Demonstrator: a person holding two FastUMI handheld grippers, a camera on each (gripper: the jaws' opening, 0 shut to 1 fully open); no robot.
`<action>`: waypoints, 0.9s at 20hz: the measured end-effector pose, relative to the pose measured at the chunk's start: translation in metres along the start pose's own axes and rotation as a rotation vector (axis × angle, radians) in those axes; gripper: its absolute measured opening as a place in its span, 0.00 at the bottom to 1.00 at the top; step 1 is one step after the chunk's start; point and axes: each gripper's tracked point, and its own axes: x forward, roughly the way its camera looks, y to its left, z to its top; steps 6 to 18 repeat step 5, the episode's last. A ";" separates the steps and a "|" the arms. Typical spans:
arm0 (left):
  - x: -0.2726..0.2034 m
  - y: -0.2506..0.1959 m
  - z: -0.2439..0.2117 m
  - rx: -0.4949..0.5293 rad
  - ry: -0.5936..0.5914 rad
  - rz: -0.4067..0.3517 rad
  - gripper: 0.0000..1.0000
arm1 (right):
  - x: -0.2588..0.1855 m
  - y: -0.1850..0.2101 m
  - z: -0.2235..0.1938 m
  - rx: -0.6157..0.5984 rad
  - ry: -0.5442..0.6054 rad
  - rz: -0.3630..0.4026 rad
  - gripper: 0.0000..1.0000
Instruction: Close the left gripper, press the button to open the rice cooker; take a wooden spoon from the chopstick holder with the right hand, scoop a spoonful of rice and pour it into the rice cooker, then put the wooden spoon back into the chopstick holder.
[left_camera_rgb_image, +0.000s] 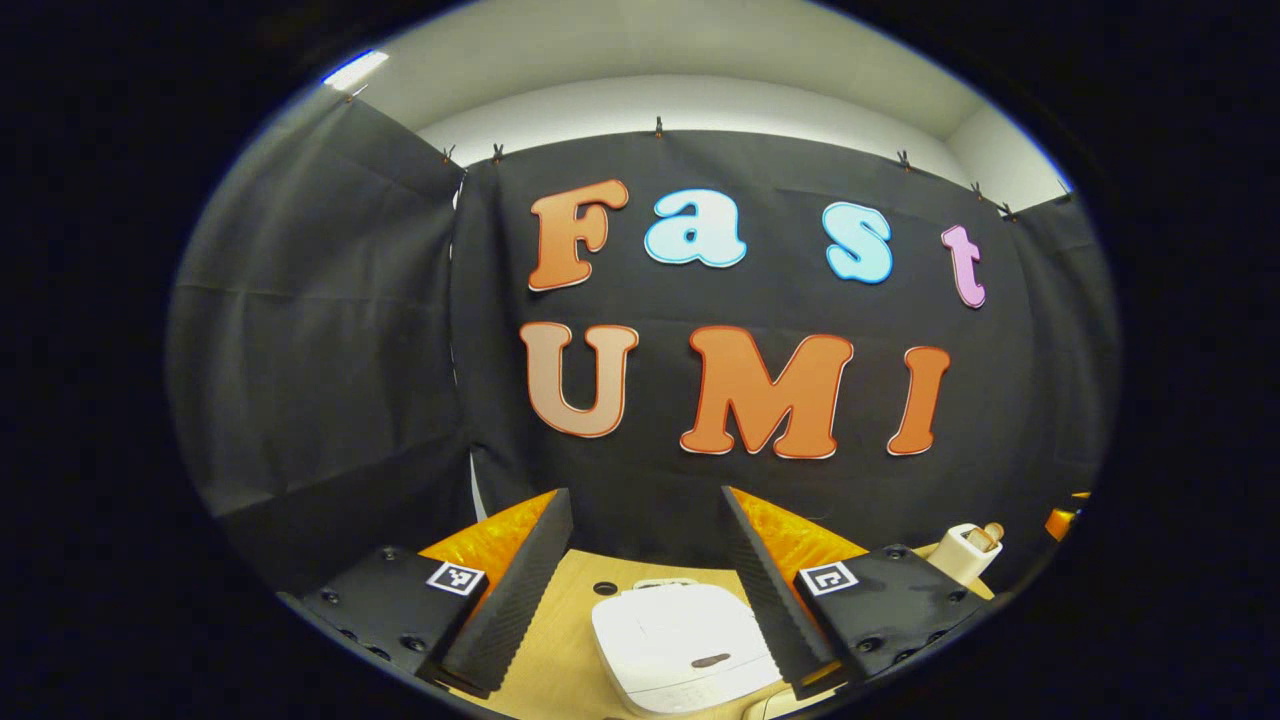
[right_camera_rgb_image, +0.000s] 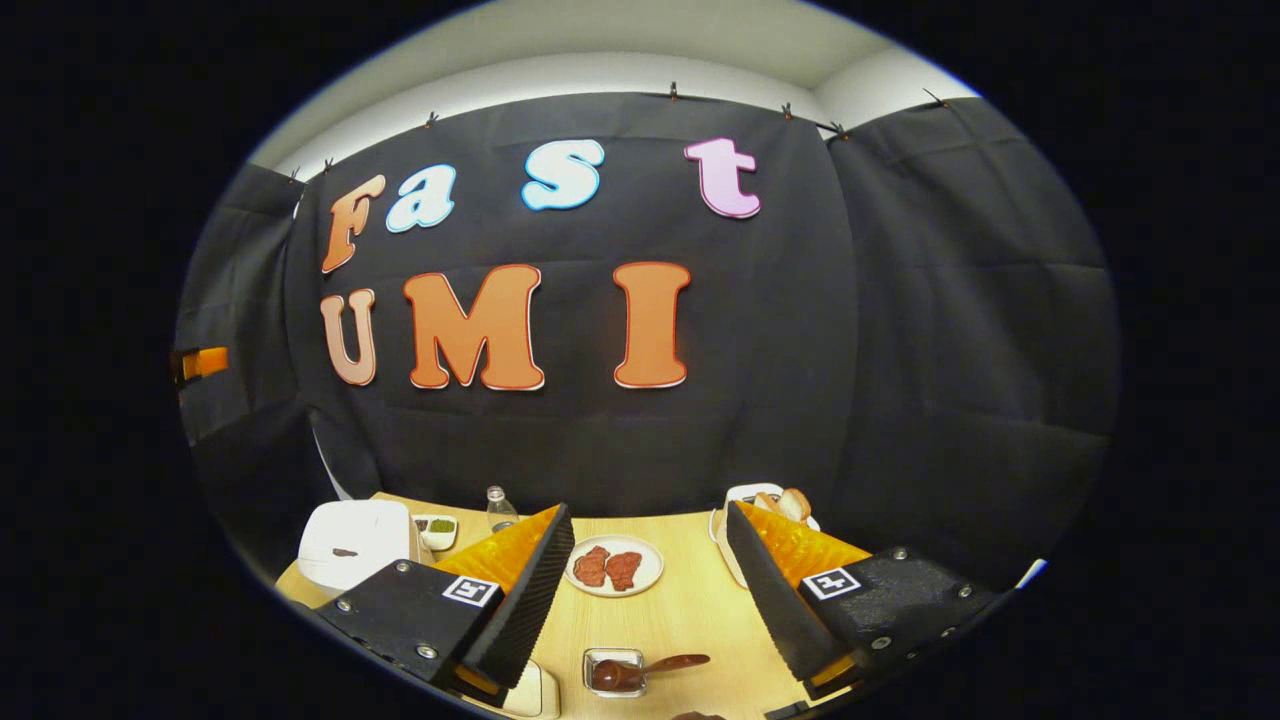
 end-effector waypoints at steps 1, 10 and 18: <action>-0.004 -0.002 0.007 -0.011 -0.014 -0.010 0.97 | -0.002 0.001 0.007 -0.004 -0.014 0.001 0.95; -0.013 0.000 0.015 -0.002 -0.036 -0.013 0.98 | -0.007 0.001 0.013 -0.009 -0.027 0.001 0.95; -0.013 0.000 0.015 -0.002 -0.036 -0.013 0.98 | -0.007 0.001 0.013 -0.009 -0.027 0.001 0.95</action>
